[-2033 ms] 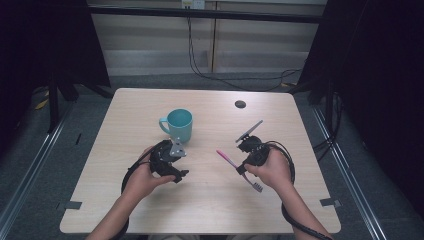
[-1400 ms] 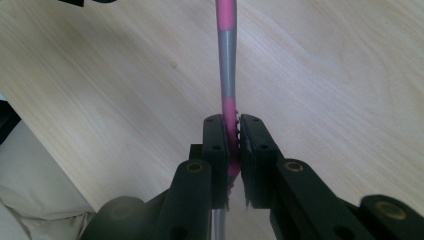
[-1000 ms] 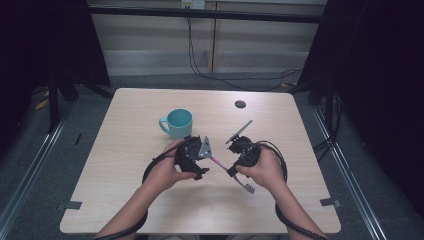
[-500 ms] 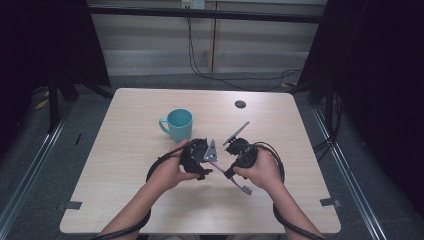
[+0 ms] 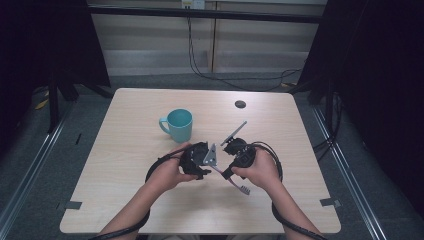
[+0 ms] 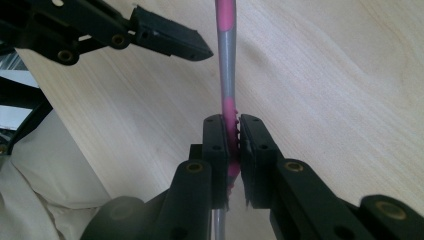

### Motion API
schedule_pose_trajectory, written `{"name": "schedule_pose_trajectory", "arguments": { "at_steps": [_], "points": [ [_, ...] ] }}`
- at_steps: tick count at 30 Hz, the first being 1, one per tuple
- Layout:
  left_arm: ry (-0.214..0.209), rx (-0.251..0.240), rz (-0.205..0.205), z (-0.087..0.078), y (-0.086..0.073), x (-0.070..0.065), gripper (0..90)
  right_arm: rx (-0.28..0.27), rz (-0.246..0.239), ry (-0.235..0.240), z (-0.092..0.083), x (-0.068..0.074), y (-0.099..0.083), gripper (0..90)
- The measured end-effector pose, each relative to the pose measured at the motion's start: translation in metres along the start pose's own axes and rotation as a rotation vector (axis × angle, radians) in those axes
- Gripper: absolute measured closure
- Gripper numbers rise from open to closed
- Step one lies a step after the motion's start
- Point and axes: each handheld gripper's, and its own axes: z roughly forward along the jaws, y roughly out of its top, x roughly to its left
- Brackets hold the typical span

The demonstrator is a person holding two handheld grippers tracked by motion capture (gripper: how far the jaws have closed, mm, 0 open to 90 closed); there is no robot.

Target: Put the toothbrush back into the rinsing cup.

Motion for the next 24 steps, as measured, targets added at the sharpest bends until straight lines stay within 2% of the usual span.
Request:
{"name": "schedule_pose_trajectory", "arguments": {
  "at_steps": [5, 10, 12, 14, 16, 18, 19, 21, 22, 23, 24],
  "points": [
    [-0.029, 0.004, -0.01, 0.002, -0.002, 0.0, 57.4, -0.011, -0.015, 0.03, -0.002, -0.001, -0.001, 83.1],
    [-0.023, 0.004, 0.017, 0.001, -0.001, -0.002, 64.0, -0.01, -0.02, 0.048, -0.004, 0.0, 0.0, 83.2],
    [-0.028, 0.016, 0.044, 0.001, 0.0, -0.003, 65.7, -0.006, -0.04, 0.052, -0.003, 0.001, 0.001, 83.1],
    [-0.033, 0.02, 0.049, 0.001, -0.001, -0.003, 67.4, -0.011, -0.052, 0.048, -0.003, 0.002, 0.001, 83.1],
    [-0.072, 0.026, 0.053, 0.002, -0.003, -0.003, 70.3, -0.02, -0.062, 0.05, -0.005, 0.002, 0.001, 83.0],
    [-0.104, 0.035, 0.026, 0.003, -0.005, -0.004, 73.0, -0.037, -0.078, 0.049, -0.007, 0.003, 0.001, 82.7],
    [-0.104, 0.035, 0.026, 0.003, -0.005, -0.004, 74.1, -0.049, -0.096, 0.05, -0.008, 0.003, 0.001, 82.4],
    [-0.133, 0.036, 0.022, 0.004, -0.006, -0.004, 75.4, -0.064, -0.104, 0.047, -0.009, 0.003, 0.001, 82.0],
    [-0.164, 0.035, 0.005, 0.005, -0.008, -0.006, 80.3, -0.086, -0.143, 0.023, -0.01, 0.001, 0.001, 75.8],
    [-0.167, 0.038, -0.017, 0.005, -0.008, -0.007, 80.6, -0.117, -0.141, 0.01, -0.012, -0.001, 0.001, 72.3],
    [-0.167, 0.038, -0.017, 0.005, -0.008, -0.007, 80.7, -0.124, -0.136, 0.014, -0.013, -0.001, 0.001, 70.6]
  ]
}}
